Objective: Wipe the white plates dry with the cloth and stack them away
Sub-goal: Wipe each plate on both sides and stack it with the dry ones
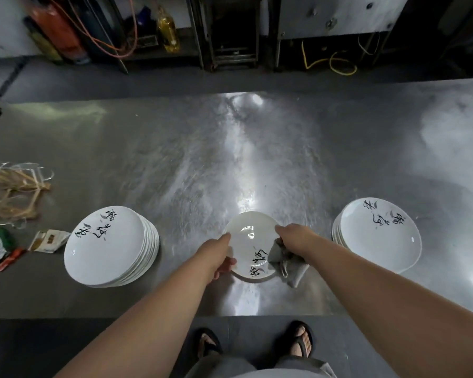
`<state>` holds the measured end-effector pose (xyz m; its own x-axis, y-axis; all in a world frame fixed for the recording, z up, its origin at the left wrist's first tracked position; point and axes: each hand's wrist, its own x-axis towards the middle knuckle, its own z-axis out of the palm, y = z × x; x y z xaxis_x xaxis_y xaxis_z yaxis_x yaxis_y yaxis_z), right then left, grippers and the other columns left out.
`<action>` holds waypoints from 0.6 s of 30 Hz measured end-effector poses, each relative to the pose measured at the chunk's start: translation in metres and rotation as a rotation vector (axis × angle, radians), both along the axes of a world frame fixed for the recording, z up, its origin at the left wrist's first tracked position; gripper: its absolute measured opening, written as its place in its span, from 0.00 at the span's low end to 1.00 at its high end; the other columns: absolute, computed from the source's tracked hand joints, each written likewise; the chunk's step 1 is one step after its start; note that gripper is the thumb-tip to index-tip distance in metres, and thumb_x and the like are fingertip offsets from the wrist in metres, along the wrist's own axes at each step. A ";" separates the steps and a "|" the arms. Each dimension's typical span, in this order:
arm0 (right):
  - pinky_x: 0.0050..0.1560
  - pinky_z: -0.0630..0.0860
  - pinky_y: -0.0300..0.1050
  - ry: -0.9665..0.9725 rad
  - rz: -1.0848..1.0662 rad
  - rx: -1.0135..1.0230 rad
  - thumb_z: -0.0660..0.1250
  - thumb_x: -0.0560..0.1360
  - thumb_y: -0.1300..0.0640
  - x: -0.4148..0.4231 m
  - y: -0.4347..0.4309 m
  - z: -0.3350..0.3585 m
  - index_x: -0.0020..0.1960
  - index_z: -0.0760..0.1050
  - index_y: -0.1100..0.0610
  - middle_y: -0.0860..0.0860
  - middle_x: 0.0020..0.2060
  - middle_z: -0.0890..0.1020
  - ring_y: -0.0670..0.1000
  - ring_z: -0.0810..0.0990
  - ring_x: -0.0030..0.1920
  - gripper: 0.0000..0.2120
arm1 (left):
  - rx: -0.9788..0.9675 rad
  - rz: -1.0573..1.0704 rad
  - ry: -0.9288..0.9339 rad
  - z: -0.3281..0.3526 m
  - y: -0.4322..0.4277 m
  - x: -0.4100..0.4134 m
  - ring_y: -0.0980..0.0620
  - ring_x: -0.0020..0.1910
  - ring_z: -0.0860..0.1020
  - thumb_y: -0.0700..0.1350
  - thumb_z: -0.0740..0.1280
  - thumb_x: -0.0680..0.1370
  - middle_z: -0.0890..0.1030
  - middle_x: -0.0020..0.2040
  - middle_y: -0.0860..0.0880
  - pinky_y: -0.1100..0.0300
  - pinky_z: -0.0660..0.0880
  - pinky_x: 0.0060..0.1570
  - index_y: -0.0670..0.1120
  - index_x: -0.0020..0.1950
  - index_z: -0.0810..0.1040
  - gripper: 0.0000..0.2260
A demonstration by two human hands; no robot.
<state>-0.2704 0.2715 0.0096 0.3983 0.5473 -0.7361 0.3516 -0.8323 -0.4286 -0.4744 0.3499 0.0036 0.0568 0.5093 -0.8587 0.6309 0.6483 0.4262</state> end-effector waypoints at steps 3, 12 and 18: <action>0.60 0.76 0.52 0.060 -0.094 0.039 0.48 0.87 0.42 -0.003 -0.001 0.010 0.53 0.79 0.60 0.59 0.50 0.82 0.56 0.80 0.50 0.28 | -0.088 0.189 -0.071 0.010 0.003 0.001 0.49 0.30 0.81 0.71 0.50 0.82 0.88 0.42 0.41 0.63 0.65 0.30 0.48 0.61 0.70 0.28; 0.46 0.80 0.52 0.042 -0.070 0.504 0.59 0.83 0.40 -0.015 -0.048 0.058 0.47 0.73 0.48 0.50 0.40 0.83 0.52 0.82 0.42 0.14 | 0.144 0.518 -0.638 0.030 0.008 -0.011 0.45 0.52 0.82 0.40 0.67 0.84 0.83 0.61 0.44 0.48 0.78 0.52 0.51 0.70 0.74 0.16; 0.46 0.80 0.53 -0.231 -0.156 0.534 0.64 0.80 0.44 -0.012 -0.046 0.060 0.48 0.69 0.46 0.45 0.42 0.83 0.50 0.82 0.42 0.07 | 0.121 0.468 -0.706 0.043 0.000 -0.015 0.43 0.56 0.85 0.39 0.63 0.85 0.85 0.61 0.43 0.45 0.82 0.50 0.47 0.67 0.80 0.12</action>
